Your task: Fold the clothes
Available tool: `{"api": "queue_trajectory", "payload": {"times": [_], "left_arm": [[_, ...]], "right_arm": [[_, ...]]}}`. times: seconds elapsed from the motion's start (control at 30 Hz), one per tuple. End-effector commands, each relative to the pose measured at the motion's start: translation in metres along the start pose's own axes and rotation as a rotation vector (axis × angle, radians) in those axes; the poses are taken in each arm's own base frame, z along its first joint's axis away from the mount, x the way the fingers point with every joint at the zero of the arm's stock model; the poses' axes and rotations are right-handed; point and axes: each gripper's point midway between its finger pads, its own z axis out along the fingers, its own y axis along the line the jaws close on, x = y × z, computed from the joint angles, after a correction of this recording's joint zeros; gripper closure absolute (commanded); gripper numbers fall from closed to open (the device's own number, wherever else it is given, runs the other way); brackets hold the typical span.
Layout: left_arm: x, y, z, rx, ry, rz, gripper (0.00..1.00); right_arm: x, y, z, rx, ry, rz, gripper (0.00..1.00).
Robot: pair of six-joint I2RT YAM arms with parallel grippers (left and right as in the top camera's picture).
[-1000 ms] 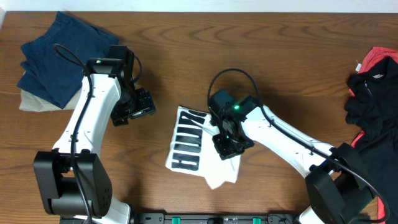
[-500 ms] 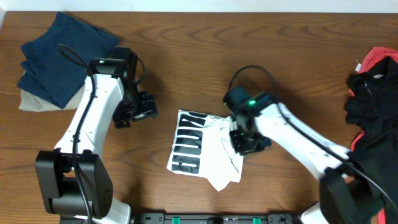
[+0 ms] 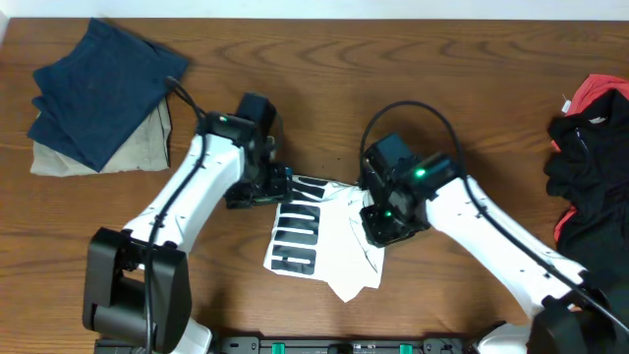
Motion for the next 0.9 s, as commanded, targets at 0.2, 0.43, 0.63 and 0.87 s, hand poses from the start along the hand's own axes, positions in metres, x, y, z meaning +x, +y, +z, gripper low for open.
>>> {"api": "queue_trajectory", "payload": {"times": [0.2,0.43,0.63,0.87], "left_arm": [[0.032,-0.006,0.045,-0.017,0.063,0.078,0.23],[0.049,0.001,0.061,-0.034,0.100,0.083,0.23],[0.062,0.009,0.068,-0.053,0.141,0.050,0.23],[0.040,-0.011,0.022,-0.009,0.031,0.067,0.24]], "right_arm": [[0.003,-0.016,0.059,0.008,-0.031,0.045,0.92],[0.015,-0.062,0.048,0.186,-0.012,0.210,0.99],[0.002,-0.075,0.040,0.129,-0.052,0.245,0.82],[-0.005,-0.056,0.032,0.025,-0.058,0.195,0.71]]}}
